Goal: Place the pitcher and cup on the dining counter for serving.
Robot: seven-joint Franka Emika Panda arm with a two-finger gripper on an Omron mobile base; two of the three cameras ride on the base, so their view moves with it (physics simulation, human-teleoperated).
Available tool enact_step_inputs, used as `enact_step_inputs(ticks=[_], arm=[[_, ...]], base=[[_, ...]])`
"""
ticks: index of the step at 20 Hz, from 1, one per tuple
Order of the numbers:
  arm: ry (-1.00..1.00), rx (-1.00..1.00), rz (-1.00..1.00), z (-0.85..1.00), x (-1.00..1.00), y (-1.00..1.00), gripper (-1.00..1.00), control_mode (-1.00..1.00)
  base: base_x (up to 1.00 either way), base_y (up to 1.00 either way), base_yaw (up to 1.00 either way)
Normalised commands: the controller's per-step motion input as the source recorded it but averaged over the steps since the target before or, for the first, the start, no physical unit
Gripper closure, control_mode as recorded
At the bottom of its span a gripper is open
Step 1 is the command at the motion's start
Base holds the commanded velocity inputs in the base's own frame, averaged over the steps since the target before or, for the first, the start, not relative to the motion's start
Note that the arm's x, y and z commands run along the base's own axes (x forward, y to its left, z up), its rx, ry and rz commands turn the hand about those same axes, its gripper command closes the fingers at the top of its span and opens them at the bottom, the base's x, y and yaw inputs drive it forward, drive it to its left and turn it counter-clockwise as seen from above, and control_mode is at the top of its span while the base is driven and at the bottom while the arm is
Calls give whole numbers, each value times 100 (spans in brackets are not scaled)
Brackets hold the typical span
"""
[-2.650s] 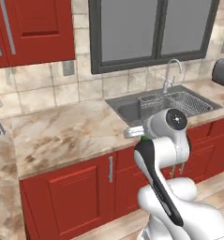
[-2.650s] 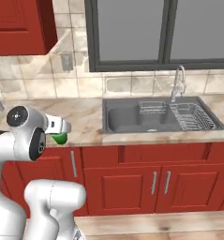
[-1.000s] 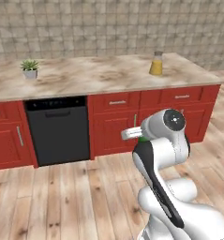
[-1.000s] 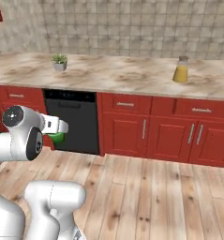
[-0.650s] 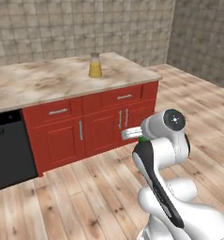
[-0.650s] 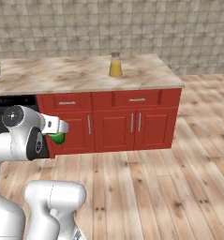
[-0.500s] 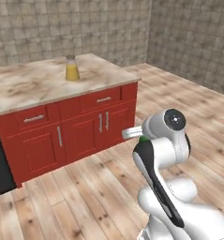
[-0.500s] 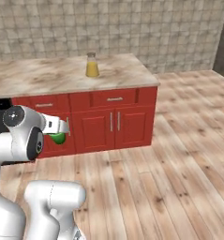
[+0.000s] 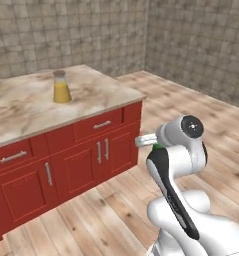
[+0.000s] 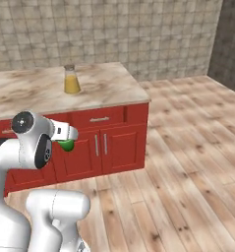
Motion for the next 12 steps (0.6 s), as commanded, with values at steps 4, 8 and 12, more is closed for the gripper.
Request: enact_step_inputs(ticks=[4,8,12], arm=[[0,0,0,0,0,0,100,100],[0,0,0,0,0,0,100,100],[0,0,0,0,0,0,100,100]], base=[[100,-15,0],[100,-27,0],[100,-37,7]])
